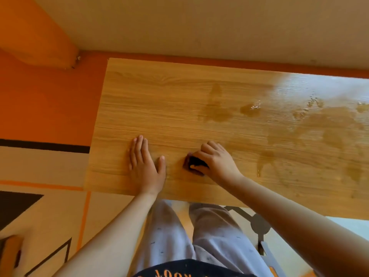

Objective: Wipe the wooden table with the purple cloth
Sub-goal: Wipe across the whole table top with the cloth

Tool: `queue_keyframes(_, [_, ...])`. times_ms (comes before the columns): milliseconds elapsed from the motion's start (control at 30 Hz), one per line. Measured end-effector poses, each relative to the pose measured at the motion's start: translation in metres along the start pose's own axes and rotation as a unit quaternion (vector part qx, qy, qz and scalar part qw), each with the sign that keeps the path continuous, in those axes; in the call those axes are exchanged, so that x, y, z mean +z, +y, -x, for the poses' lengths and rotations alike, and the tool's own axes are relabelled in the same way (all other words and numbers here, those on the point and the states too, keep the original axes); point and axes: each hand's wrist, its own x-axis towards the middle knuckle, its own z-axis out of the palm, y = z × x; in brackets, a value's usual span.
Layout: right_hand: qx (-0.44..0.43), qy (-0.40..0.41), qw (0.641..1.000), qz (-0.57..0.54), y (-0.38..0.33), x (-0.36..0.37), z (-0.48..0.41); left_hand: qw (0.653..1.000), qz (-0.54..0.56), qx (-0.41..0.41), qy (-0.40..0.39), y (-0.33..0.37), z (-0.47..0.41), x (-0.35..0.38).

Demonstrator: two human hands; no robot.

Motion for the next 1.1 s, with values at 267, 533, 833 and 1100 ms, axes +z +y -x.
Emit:
queue_keyframes(267, [-0.020,0.011,0.999,0.023,0.057,-0.017,-0.076,1.000,-0.002,-0.009,-0.013,0.003,-0.001,-0.002])
queue_keyframes(533, [0.129,0.118,0.984,0.043,0.127,-0.051,-0.168,0.999,-0.007,-0.022,-0.022,0.003,-0.002,-0.002])
queue_keyframes(833, [-0.057,0.016,0.998,0.013,0.110,-0.037,-0.126,0.999,-0.018,-0.026,-0.024,0.005,-0.002,-0.003])
queue_keyframes(1100, [0.130,0.104,0.986,0.010,0.159,-0.060,-0.204,0.998,-0.040,-0.030,-0.042,0.005,-0.002,-0.004])
